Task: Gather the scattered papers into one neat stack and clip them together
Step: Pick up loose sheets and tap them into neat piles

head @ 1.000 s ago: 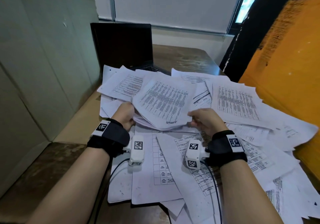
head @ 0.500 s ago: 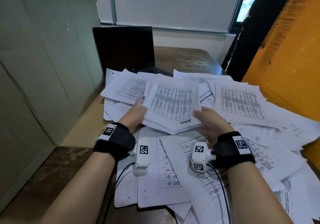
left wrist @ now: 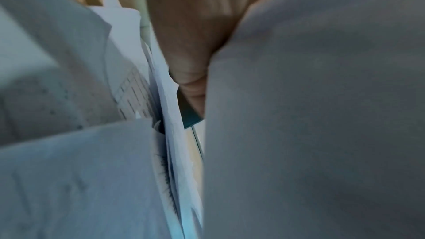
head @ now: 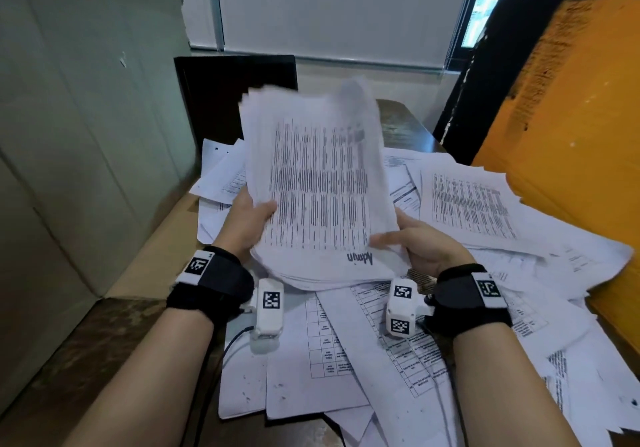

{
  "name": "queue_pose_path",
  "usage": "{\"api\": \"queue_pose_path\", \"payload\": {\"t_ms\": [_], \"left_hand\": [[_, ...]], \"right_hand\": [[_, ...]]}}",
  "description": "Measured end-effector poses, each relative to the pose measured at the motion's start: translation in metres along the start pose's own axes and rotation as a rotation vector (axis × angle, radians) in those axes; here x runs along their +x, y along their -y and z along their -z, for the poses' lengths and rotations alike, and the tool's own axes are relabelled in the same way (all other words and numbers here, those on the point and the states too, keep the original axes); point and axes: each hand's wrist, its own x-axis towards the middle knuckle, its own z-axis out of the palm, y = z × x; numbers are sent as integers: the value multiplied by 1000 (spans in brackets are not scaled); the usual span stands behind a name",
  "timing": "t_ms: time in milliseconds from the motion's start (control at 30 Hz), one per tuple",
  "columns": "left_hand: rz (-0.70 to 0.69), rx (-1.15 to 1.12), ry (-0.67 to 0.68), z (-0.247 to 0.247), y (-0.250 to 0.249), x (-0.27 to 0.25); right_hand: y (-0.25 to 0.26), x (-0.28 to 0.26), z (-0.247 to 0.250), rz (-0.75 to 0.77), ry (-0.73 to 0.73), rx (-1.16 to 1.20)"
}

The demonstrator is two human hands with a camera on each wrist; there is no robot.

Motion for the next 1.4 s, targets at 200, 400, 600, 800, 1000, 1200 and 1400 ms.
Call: {"api": "queue_pose_path", "payload": {"t_ms": [200,400,600,800,1000,1200,1400], "left_hand": [[-400,-4,-143,-17,-38,-22],[-692,73,-328,-18,-96,-29],[-758,-49,-297,-34,-131,-55],[-816,6,-423,-43,-132,-62],[-216,210,17,-19,-80,-44],[-429,158,-312,-53,-77,-61],[-176,38,-135,-30,-69,-60]], "right_hand": [[21,-3,-30,372,-358,-57],[72,-39,-36,599,-406,-225],[98,-65,-53,727,-395,43],[98,-76,-59,737,-478,126],[49,-76,-30,304,-403,-32],[48,-61,-66,410,-501,19],[32,-61,-40,361,-357,-114]]}}
